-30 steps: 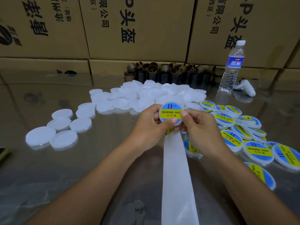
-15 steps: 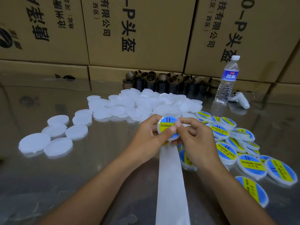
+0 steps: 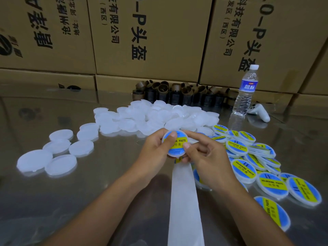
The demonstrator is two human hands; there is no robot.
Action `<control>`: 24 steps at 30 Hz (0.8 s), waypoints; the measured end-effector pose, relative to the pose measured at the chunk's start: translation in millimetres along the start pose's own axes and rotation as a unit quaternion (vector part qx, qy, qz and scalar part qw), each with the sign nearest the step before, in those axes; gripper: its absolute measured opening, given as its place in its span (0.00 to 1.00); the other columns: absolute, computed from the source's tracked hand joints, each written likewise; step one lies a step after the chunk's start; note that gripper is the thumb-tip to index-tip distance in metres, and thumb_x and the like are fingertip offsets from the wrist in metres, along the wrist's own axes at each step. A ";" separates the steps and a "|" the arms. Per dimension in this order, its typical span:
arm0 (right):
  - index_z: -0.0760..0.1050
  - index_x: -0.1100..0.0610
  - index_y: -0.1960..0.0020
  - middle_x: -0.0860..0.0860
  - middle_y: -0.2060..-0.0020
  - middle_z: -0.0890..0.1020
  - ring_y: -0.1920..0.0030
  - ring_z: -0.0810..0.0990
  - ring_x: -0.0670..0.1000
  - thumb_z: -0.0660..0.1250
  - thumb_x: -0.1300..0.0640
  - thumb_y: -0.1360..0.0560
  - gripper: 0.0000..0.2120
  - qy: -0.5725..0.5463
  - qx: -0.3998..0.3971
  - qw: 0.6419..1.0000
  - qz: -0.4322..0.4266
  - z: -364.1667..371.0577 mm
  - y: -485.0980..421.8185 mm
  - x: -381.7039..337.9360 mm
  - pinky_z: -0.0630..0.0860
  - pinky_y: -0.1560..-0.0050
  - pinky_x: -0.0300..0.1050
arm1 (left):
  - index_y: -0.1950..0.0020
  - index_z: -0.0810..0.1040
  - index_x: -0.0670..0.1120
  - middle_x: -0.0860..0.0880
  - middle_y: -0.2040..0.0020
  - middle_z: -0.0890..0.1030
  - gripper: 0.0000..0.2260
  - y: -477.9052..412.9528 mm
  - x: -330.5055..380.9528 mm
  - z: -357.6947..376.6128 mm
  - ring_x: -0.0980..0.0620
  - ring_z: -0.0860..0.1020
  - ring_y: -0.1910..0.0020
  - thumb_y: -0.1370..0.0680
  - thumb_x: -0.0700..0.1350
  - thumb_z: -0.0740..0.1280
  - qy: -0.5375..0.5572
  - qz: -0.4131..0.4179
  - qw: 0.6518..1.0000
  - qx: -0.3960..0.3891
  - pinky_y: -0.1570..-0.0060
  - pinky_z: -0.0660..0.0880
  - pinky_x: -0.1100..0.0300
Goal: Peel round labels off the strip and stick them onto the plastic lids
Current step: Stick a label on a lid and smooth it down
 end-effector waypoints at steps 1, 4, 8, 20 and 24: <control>0.78 0.52 0.44 0.54 0.70 0.82 0.71 0.80 0.47 0.66 0.64 0.25 0.12 -0.004 -0.001 1.000 0.005 0.1 0.0 0.9 0.77 0.62 0.37 | 0.54 0.73 0.34 0.43 0.62 0.75 0.13 0.1 0.4 -0.2 0.51 0.75 0.64 0.19 0.44 0.61 -0.007 0.003 1.000 -0.001 0.62 0.72 0.62; 0.77 0.55 0.47 0.55 0.71 0.82 0.71 0.80 0.48 0.67 0.62 0.25 0.08 -0.021 0.010 1.000 0.020 -0.4 0.5 2.2 0.76 0.64 0.36 | 0.52 0.74 0.32 0.42 0.61 0.76 0.14 0.2 0.8 -1.6 0.49 0.75 0.62 0.19 0.45 0.60 -0.019 0.006 1.000 0.001 0.59 0.73 0.58; 0.77 0.58 0.55 0.51 0.74 0.81 0.73 0.78 0.47 0.67 0.60 0.25 0.01 -0.011 0.028 0.999 0.035 -3.7 -0.7 4.3 0.76 0.66 0.37 | 0.57 0.74 0.39 0.46 0.63 0.76 0.11 0.6 1.8 -1.8 0.51 0.75 0.64 0.19 0.45 0.60 -0.027 0.005 1.000 0.005 0.61 0.73 0.60; 0.77 0.47 0.59 0.44 0.69 0.80 0.69 0.76 0.40 0.62 0.58 0.21 0.10 0.028 0.173 0.984 0.014 -33.3 -6.3 5.1 0.73 0.64 0.36 | 0.56 0.76 0.43 0.52 0.67 0.80 0.05 2.3 -3.4 -1.2 0.56 0.78 0.68 0.20 0.40 0.63 0.025 -0.036 0.999 -0.019 0.64 0.75 0.64; 0.77 0.51 0.56 0.47 0.65 0.79 0.64 0.76 0.44 0.63 0.58 0.22 0.07 0.052 0.268 0.962 0.026 -50.9 -7.4 12.4 0.72 0.60 0.39 | 0.56 0.75 0.43 0.54 0.69 0.80 0.06 3.3 -2.1 -3.7 0.57 0.78 0.69 0.20 0.39 0.62 0.029 -0.033 0.999 -0.017 0.66 0.75 0.66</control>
Point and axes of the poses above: each hand's wrist, its own y-axis away from the middle knuckle, its own z-axis out of the palm, x = y × z, the point moved 5 cm from there along -y, towards the middle knuckle
